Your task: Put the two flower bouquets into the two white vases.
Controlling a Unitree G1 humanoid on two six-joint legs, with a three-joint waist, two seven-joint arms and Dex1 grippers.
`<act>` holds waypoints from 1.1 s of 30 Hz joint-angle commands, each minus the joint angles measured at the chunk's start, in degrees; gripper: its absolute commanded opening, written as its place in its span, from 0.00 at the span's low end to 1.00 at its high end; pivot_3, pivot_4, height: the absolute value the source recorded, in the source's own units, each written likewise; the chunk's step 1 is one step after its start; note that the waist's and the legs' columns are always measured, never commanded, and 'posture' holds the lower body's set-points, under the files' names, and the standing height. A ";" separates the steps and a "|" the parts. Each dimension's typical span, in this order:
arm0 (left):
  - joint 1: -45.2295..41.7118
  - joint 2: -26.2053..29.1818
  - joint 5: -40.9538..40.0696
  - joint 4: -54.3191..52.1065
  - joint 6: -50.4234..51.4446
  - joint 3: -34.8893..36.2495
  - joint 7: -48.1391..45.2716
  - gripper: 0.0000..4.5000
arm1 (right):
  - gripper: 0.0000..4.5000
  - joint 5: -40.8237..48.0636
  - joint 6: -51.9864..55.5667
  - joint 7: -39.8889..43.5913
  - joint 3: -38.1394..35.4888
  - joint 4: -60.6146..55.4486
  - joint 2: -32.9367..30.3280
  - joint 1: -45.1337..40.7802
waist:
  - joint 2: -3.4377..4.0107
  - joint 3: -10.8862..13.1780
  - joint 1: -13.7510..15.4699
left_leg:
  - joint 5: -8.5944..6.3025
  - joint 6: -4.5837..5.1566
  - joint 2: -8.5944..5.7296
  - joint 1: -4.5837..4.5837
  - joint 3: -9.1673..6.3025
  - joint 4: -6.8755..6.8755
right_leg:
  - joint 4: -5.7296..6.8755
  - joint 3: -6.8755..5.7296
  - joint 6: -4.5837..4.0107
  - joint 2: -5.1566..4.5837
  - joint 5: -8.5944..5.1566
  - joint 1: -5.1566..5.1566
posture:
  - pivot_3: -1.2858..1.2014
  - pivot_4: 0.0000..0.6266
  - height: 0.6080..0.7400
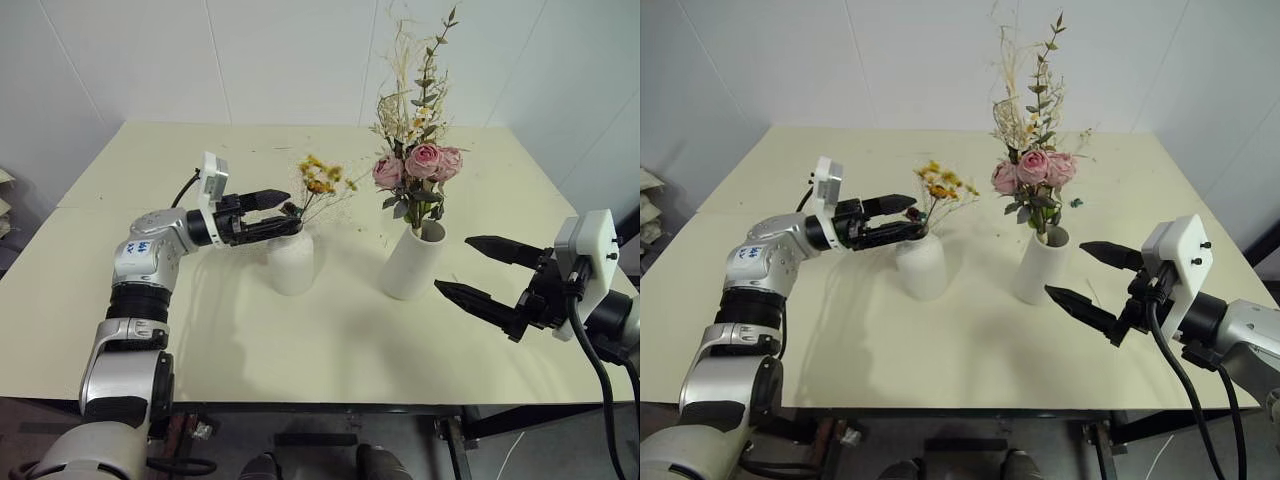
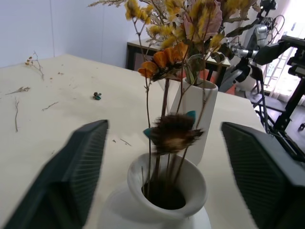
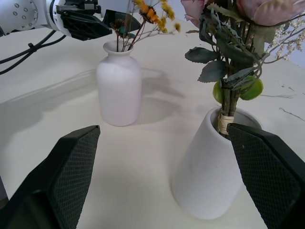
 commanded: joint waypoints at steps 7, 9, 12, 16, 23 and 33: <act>-1.39 10.23 1.35 -2.63 -2.28 0.58 -4.47 1.00 | 1.00 -1.03 -1.63 2.65 -2.56 1.29 -1.78 0.95 | 0.00 0.00 0.04 | 0.00 0.00 0.00 0.00 0.00 -0.02 | 0.00 0.00 -0.03 0.00 -0.01 -0.01 | 0.52 0.24 1.00; -1.77 12.60 2.46 -0.63 -5.12 0.83 -5.08 1.00 | 1.00 -1.98 -2.03 4.01 -3.09 2.64 -2.20 1.69 | 0.00 0.00 0.07 | 0.00 0.00 0.00 0.00 0.00 -0.02 | 0.00 -0.01 -0.05 0.00 -0.03 -0.01 | 0.52 0.24 1.00; -1.63 14.81 3.72 2.55 -9.28 1.49 -5.09 1.00 | 1.00 -2.94 -2.95 5.24 -3.76 5.03 -1.99 1.90 | 0.00 0.00 0.08 | 0.00 0.00 0.00 0.00 0.00 -0.01 | -0.02 -0.01 -0.08 -0.01 -0.04 0.01 | 0.52 0.24 1.00; -0.13 16.44 5.85 6.73 -16.34 3.05 -2.11 1.00 | 1.00 -6.21 -5.25 8.96 -4.28 10.85 -2.16 3.67 | -0.01 0.00 0.11 | 0.00 0.00 0.00 0.00 0.00 -0.02 | -0.01 -0.01 -0.09 -0.01 -0.05 0.00 | 0.52 0.24 1.00; 0.72 15.43 7.55 10.01 -18.59 2.18 -2.06 1.00 | 1.00 -12.42 -9.06 11.30 -2.03 18.22 -3.10 0.32 | -0.01 -0.01 0.06 | 0.00 0.00 0.00 0.01 0.01 -0.01 | 0.04 -0.01 -0.05 0.00 -0.03 0.00 | 0.52 0.24 1.00; 4.79 11.96 5.46 5.26 -16.26 3.47 -1.96 1.00 | 1.00 -9.95 -6.35 10.34 -4.97 13.49 -0.73 4.56 | 0.00 0.00 -0.13 | -0.04 0.05 0.01 0.00 0.01 -0.04 | 0.06 -0.01 -0.03 0.01 -0.04 -0.02 | 0.52 0.24 1.00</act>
